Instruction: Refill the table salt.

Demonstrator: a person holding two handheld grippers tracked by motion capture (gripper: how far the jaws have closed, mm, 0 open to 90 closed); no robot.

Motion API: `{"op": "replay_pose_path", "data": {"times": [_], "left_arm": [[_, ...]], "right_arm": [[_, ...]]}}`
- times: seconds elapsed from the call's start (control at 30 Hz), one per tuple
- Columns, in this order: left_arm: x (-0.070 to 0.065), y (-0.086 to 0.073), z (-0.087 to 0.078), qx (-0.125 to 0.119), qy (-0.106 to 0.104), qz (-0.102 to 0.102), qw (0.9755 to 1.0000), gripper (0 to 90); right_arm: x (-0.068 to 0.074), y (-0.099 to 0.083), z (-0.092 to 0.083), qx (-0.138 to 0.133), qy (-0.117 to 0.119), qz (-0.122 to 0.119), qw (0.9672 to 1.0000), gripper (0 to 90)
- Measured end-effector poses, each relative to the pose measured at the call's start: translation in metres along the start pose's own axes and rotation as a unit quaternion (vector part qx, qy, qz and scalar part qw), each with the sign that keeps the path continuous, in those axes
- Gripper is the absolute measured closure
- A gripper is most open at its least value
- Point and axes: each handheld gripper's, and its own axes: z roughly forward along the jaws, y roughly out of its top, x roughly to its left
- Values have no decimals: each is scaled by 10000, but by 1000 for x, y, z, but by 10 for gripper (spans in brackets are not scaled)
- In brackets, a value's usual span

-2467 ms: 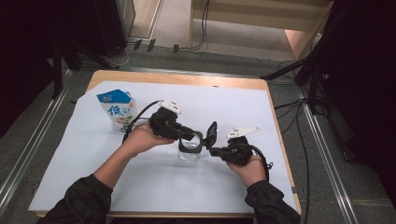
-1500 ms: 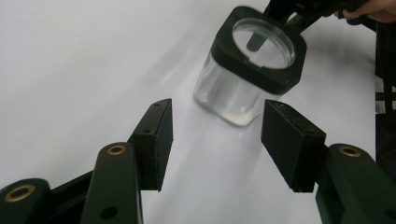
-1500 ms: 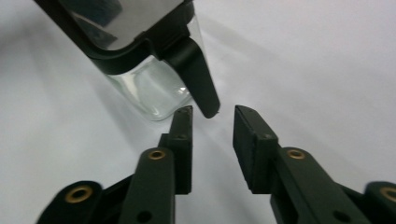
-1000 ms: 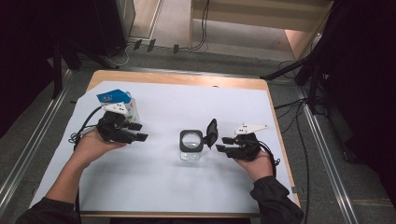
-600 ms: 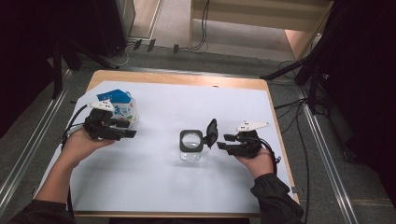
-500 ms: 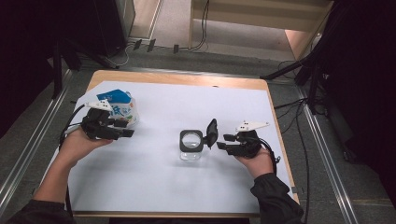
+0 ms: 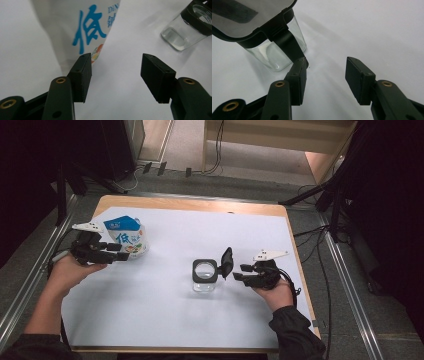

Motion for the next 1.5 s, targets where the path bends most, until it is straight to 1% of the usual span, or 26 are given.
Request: {"op": "replay_pose_path", "data": {"times": [0.13, 0.2, 0.23, 0.3, 0.33, 0.4, 0.43, 0.5, 0.6, 0.63, 0.7, 0.77, 0.83, 0.87, 0.93, 0.97, 1.03, 1.13, 1.23, 1.27, 1.3, 1.37, 1.43, 1.5], "left_arm": [[8, 0, -11, -126, 107, -150, 9998, 435], [11, 0, -16, -196, 127, -207, 9995, 434], [13, 1, -18, -190, 129, -215, 9995, 434], [17, 3, -21, -286, 212, -231, 9991, 430], [19, 5, -22, -292, 182, -293, 9990, 429], [22, 8, -20, -332, 231, -291, 9988, 426], [23, 11, -19, -292, 235, -263, 9990, 427], [23, 15, -14, -281, 198, -238, 9991, 429], [24, 22, -7, -318, 97, -270, 9991, 444], [24, 24, -4, -296, 79, -263, 9992, 462], [24, 27, 1, -213, 112, -211, 9995, 490], [24, 30, 4, -205, 177, -126, 9996, 527], [25, 31, 6, -248, 173, -97, 9995, 559], [25, 31, 6, -215, 169, -63, 9996, 576], [26, 32, 6, -297, 215, 3, 9993, 613], [26, 32, 5, -327, 171, 0, 9993, 631], [26, 33, 4, -377, 160, -3, 9992, 672], [26, 32, 3, -435, 129, 7, 9990, 741], [26, 32, 2, -421, 88, 41, 9991, 795], [26, 32, 2, -397, 76, 84, 9991, 824], [25, 32, 2, -402, 78, 72, 9991, 842], [25, 32, 2, -369, 19, 94, 9993, 865], [24, 32, 2, -359, 6, 73, 9993, 881], [25, 33, 1, -317, -81, -51, 9995, 891]], "right_arm": [[0, 0, 0, 16, 0, 8, 10000, 526], [0, -1, 0, 17, -1, 7, 10000, 526], [0, -1, 0, 24, -3, 4, 10000, 526], [0, -1, 1, 35, -6, -6, 10000, 526], [0, -1, 1, 39, -9, -5, 10000, 526], [0, -2, 1, 44, -14, -22, 10000, 527], [1, -2, 1, 55, -20, -11, 10000, 527], [1, -2, 1, 58, -22, -1, 10000, 527], [2, -4, 1, 56, -28, -12, 10000, 526], [2, -5, 0, 56, -28, 0, 10000, 527], [3, -6, -1, 59, -42, 7, 10000, 527], [4, -8, -2, 53, -42, -15, 10000, 527], [5, -10, -3, 52, -60, -14, 10000, 527], [6, -10, -4, 51, -63, 2, 10000, 527], [7, -12, -5, 50, -67, 4, 10000, 527], [7, -12, -6, 37, -68, -12, 10000, 527], [8, -13, -6, 29, -65, -50, 10000, 527], [9, -13, -7, 38, -55, -38, 10000, 528], [10, -12, -6, 23, -42, -33, 10000, 530], [10, -12, -6, 22, -37, -31, 10000, 531], [10, -12, -6, 13, -30, -34, 10000, 531], [11, -12, -6, 0, -12, -37, 10000, 533], [11, -11, -6, 9, -2, -42, 10000, 536], [11, -11, -6, 4, 15, -38, 10000, 537]]}}
